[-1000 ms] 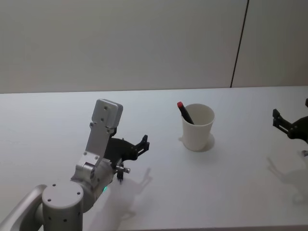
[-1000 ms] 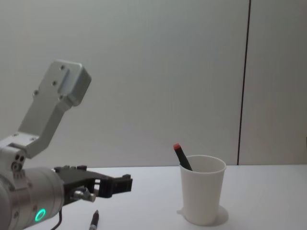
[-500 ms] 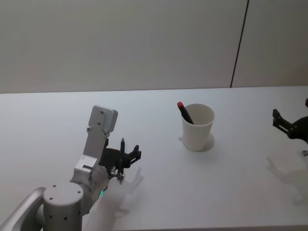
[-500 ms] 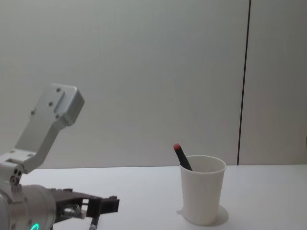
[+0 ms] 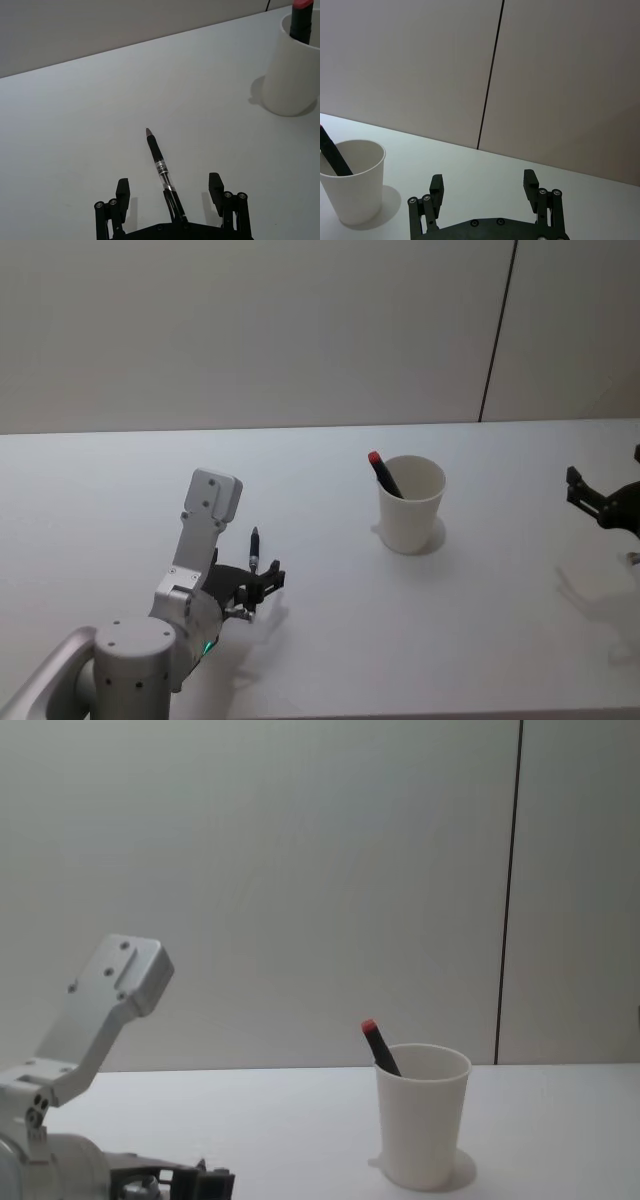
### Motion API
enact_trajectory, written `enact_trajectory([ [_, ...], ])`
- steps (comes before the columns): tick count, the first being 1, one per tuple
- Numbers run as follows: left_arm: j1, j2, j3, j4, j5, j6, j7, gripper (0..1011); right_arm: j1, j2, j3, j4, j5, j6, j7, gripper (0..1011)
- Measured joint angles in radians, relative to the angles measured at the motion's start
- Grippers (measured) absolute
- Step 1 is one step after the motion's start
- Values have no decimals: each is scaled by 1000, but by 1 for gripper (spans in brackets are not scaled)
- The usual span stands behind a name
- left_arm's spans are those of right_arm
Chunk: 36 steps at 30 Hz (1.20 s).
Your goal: Place the pen into the pen holder.
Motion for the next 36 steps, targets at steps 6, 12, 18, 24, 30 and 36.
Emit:
enact_trajectory([
  [6, -11, -8, -3, 24, 2, 27, -14, 1004, 0, 0, 0, 0, 0, 0, 0, 1001],
  [12, -25, -17, -4, 53, 14, 49, -35, 1004, 0, 0, 0, 0, 0, 0, 0, 1001],
  [18, -40, -25, -4, 83, 33, 67, -57, 1004, 0, 0, 0, 0, 0, 0, 0, 1001],
  [24, -54, -31, -6, 109, 53, 80, -79, 1004, 0, 0, 0, 0, 0, 0, 0, 1001],
  [30, -66, -35, -9, 130, 73, 88, -99, 1004, 0, 0, 0, 0, 0, 0, 0, 1001],
  [36, -77, -37, -15, 146, 90, 89, -115, 1004, 0, 0, 0, 0, 0, 0, 0, 1001],
])
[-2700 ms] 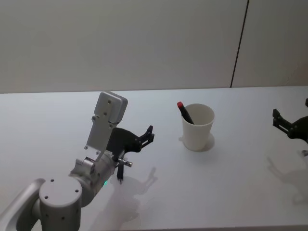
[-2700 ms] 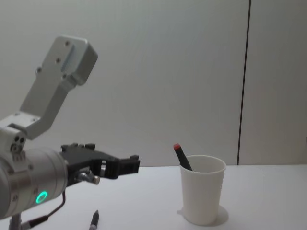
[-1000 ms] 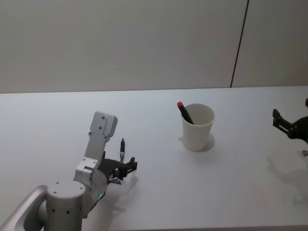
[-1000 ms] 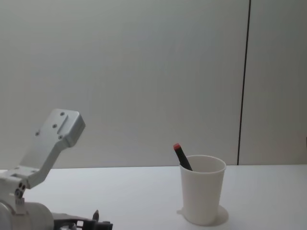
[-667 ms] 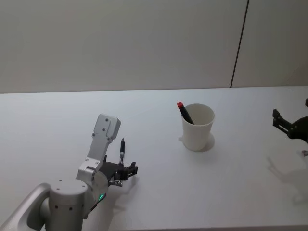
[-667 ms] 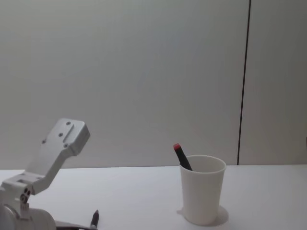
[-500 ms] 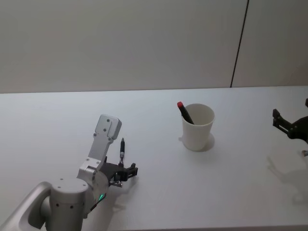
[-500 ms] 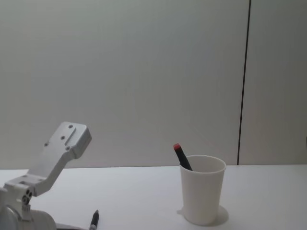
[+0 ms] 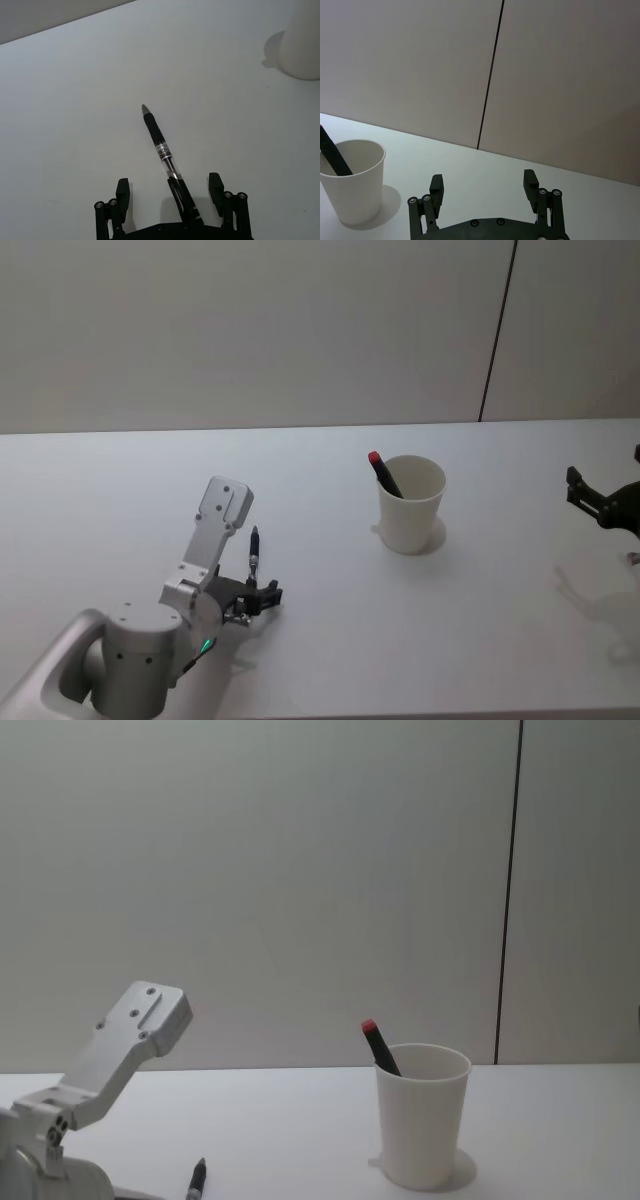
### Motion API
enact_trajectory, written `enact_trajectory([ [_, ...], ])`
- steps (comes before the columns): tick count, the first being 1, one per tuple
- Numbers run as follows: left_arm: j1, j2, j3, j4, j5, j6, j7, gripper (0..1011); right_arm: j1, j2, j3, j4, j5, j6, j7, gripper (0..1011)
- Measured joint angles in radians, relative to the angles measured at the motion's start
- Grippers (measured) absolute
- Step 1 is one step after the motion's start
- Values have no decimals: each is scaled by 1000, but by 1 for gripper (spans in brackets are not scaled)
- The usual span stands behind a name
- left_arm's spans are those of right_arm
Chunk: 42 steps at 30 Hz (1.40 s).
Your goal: Place the pen into the pen holder.
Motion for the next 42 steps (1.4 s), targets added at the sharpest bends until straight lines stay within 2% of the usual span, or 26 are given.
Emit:
enact_trajectory([
  [20, -43, -10, -22, 58, 35, -18, -45, 1004, 0, 0, 0, 0, 0, 0, 0, 1001],
  [42, -82, -36, -30, 134, 35, -47, -87, 1004, 0, 0, 0, 0, 0, 0, 0, 1001],
])
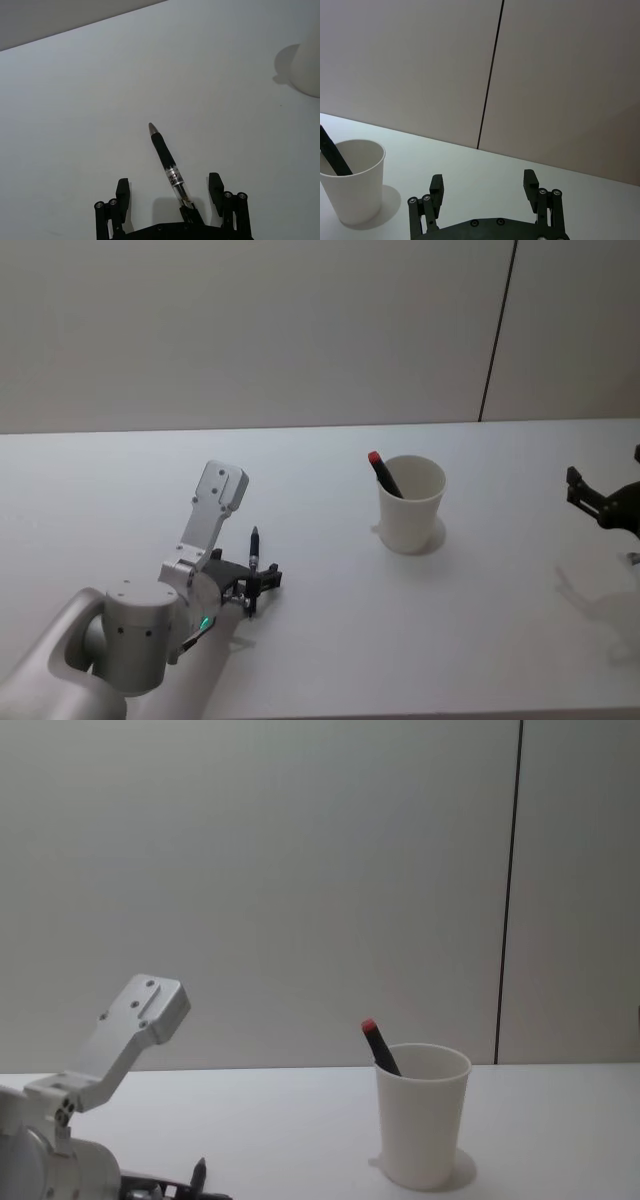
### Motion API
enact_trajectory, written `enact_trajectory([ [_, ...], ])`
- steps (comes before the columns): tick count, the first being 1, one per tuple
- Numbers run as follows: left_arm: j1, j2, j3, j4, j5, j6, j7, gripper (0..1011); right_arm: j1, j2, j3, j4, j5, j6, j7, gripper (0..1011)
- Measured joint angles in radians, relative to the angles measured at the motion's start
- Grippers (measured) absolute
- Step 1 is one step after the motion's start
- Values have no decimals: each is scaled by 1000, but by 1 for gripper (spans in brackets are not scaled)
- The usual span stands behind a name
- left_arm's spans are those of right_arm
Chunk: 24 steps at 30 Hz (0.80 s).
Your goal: Place the pen into the pen holder.
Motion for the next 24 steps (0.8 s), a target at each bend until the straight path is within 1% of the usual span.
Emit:
enact_trajectory([
  [4, -6, -4, -1, 10, -1, -1, -6, 957, 0, 0, 0, 0, 0, 0, 0, 1001],
  [6, -7, -5, -2, 13, -1, -1, -7, 905, 0, 0, 0, 0, 0, 0, 0, 1001],
  [7, -8, -6, -2, 14, -1, -1, -7, 905, 0, 0, 0, 0, 0, 0, 0, 1001],
  [9, -9, -7, -2, 18, -1, -1, -9, 816, 0, 0, 0, 0, 0, 0, 0, 1001],
  [14, -11, -10, -4, 23, -2, -2, -9, 684, 0, 0, 0, 0, 0, 0, 0, 1001],
  [15, -11, -11, -4, 26, -2, -3, -9, 625, 0, 0, 0, 0, 0, 0, 0, 1001],
  [17, -11, -12, -4, 27, -3, -5, -10, 590, 0, 0, 0, 0, 0, 0, 0, 1001],
  [18, -11, -12, -5, 29, -5, -6, -9, 530, 0, 0, 0, 0, 0, 0, 0, 1001],
  [19, -11, -13, -5, 29, -5, -6, -9, 530, 0, 0, 0, 0, 0, 0, 0, 1001],
  [22, -10, -14, -6, 32, -8, -9, -7, 403, 0, 0, 0, 0, 0, 0, 0, 1001],
  [24, -8, -15, -7, 34, -11, -12, -4, 360, 0, 0, 0, 0, 0, 0, 0, 1001],
])
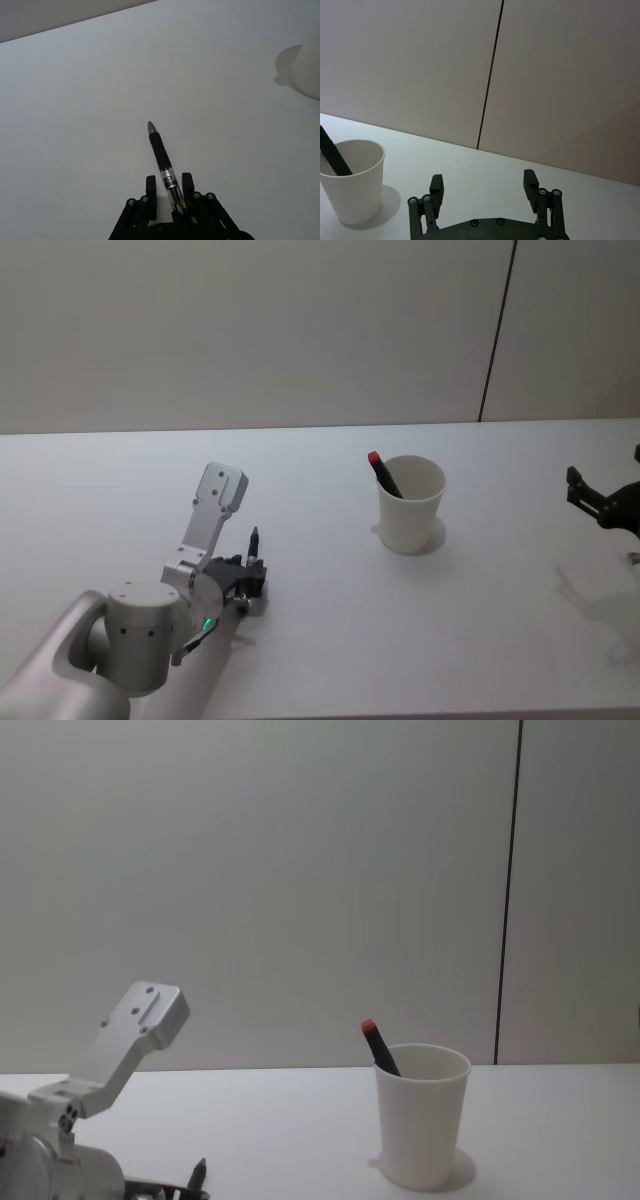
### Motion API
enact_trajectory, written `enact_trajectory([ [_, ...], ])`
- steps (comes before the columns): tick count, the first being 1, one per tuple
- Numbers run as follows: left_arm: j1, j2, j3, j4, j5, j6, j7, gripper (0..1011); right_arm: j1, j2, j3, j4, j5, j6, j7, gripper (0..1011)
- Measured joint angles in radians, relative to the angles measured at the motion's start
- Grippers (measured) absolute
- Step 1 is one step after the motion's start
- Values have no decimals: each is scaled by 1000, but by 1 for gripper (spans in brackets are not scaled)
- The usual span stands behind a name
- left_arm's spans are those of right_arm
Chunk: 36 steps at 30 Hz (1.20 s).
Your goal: Place the pen into the pen holder.
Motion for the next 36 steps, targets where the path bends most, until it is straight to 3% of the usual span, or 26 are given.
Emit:
enact_trajectory([
  [6, 4, -1, -3, 4, -7, -6, 8, 161, 0, 0, 0, 0, 0, 0, 0, 1001],
  [22, 19, 2, -12, -6, -20, -24, 22, 142, 0, 0, 0, 0, 0, 0, 0, 1001],
  [36, 49, 28, -26, -87, 15, -97, 21, 142, 0, 0, 0, 0, 0, 0, 0, 1001],
])
